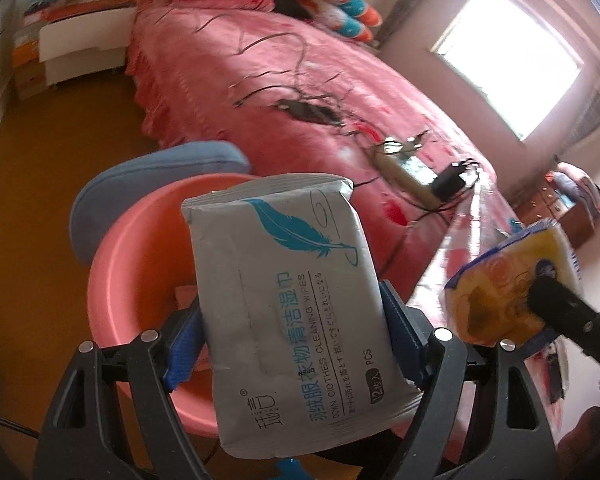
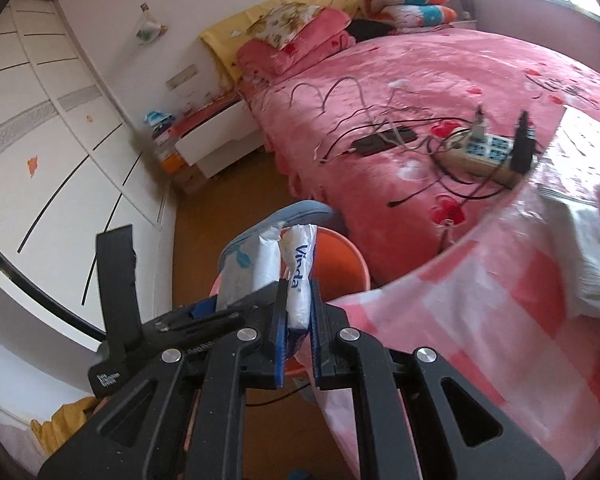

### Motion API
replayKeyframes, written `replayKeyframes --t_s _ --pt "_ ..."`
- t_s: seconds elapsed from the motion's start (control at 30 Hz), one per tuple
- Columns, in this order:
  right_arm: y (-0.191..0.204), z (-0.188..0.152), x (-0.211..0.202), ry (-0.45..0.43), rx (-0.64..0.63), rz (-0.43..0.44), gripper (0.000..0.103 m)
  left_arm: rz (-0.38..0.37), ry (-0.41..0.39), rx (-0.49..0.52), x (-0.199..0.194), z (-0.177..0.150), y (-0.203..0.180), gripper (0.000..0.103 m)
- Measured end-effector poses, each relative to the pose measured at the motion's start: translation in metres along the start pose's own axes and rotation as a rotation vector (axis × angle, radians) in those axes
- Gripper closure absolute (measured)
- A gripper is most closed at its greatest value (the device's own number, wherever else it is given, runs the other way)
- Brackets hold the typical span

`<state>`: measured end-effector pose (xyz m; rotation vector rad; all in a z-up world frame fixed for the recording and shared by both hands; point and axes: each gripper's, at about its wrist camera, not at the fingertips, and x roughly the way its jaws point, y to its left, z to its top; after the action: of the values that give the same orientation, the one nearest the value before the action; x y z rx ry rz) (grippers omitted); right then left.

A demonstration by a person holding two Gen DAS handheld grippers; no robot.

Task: Collect trash
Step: 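Open both tools to drop the wet-wipes pack and Vinda roll into the bucket, then move both open tools back over the trash on the table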

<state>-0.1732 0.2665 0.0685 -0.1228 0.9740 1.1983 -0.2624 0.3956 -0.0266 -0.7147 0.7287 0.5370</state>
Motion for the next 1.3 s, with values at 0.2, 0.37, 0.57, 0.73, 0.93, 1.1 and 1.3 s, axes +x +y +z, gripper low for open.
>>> replayKeyframes --t_s 0.2,0.37,0.57,0.73,0.93,1.1,1.3 --pt "-0.005 0.005 0.018 -0.004 0.040 -0.003 0.052 0.068 0.016 -0.041 0.011 -0.001 0.016 0.021" --pt "-0.017 0.000 -0.002 -0.065 0.084 -0.034 0.030 0.081 -0.009 -0.020 0.006 0.003 0.014 0.020" --pt "-0.027 -0.013 -0.037 -0.146 0.092 -0.131 0.014 0.065 -0.019 0.023 -0.003 0.000 -0.001 0.020" --pt "-0.041 -0.024 -0.054 -0.164 0.134 -0.192 0.011 0.049 -0.022 0.066 -0.008 -0.002 -0.016 0.020" --pt "-0.062 -0.041 -0.074 -0.188 0.165 -0.276 0.011 0.025 -0.028 0.125 -0.016 -0.005 -0.039 0.019" --pt "-0.075 -0.052 -0.093 -0.218 0.185 -0.333 0.011 0.003 -0.035 0.173 -0.023 -0.008 -0.060 0.018" --pt "-0.085 -0.061 -0.114 -0.248 0.210 -0.408 0.011 -0.019 -0.037 0.219 -0.028 -0.013 -0.082 0.016"
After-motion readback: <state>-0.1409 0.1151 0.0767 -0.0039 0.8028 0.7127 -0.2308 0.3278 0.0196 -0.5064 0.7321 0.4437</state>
